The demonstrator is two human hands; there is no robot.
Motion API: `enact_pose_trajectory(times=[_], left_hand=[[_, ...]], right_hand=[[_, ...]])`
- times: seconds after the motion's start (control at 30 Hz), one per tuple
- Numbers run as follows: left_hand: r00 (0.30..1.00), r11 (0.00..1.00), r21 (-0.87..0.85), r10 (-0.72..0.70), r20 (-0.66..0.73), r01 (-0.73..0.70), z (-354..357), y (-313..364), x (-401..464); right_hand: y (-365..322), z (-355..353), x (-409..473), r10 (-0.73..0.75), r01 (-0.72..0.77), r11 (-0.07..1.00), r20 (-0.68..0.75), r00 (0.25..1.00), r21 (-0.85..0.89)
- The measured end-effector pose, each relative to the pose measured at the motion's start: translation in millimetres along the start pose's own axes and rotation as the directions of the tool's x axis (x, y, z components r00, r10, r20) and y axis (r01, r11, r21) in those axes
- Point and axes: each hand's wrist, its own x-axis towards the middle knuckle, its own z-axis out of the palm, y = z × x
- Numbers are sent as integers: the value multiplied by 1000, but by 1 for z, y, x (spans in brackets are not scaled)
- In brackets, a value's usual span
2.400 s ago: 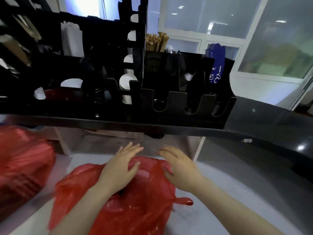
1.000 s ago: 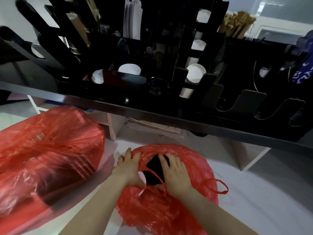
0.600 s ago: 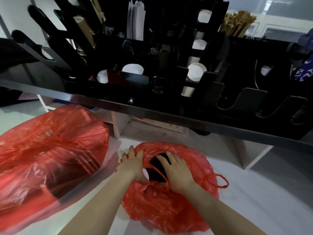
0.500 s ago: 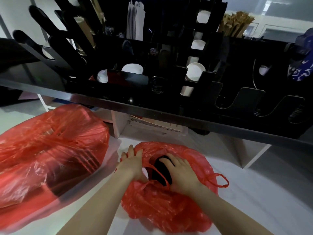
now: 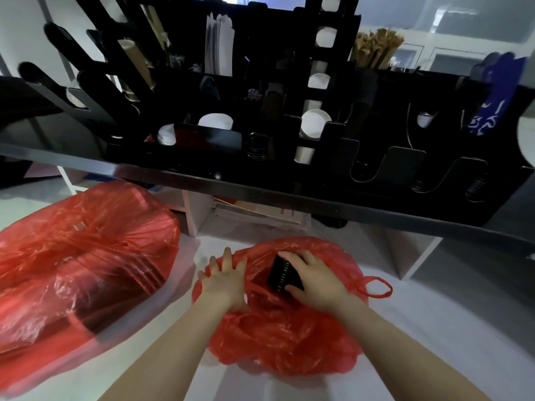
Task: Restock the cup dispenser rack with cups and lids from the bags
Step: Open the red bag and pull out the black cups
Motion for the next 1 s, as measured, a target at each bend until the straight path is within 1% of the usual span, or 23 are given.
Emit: enact_pose_trajectory(times=[0.1,0.17,0.23,0.27,0.3,0.37,0.47,0.57,0.67,0.73,0.9,0.97,1.0], left_hand=[[1000,999,-51,11,11,-10,-2,-5,-3],[999,996,-83,33,20,-32,-5,-8,-5],[998,989,-134,62,-3,-61,-9,-8,-7],[997,981,-180,72,-42,-78,-10,-7,-9],[991,967,-237,72,-109,-96,-11,-5,-10],[957,928,-340,55,-283,-154,-17,2,-13],[868,829,-452,79,-490,-330,-30,16,-20],[786,708,-493,144,-601,-506,-47,35,-27],[741,603,-521,183,-646,-604,-61,59,-30],[729,563,-528,213,-651,-636,-69,75,-30],[718,508,-528,318,-619,-680,-83,118,-26],[698,503,-500,363,-617,-705,-90,137,-24],[683,500,-482,382,-623,-719,-94,145,-23]], right_hand=[[-1,9,-4,26,-17,991,65,998,-131],[-5,11,-5,29,-23,981,29,999,-194],[-10,11,-5,-1,-6,983,-39,999,-181],[-12,11,-6,-13,4,992,-66,998,-130],[-14,11,-8,-17,12,998,-90,996,-58],[-17,6,-16,-8,23,994,-141,990,107],[-18,-12,-31,2,76,952,-254,967,297],[-15,-39,-47,36,113,916,-361,932,385],[-5,-63,-62,156,45,891,-398,904,452],[2,-79,-71,203,28,883,-434,878,469],[20,-120,-95,273,27,876,-541,795,482],[27,-137,-106,290,30,885,-600,745,465],[33,-145,-111,291,30,897,-643,708,440]])
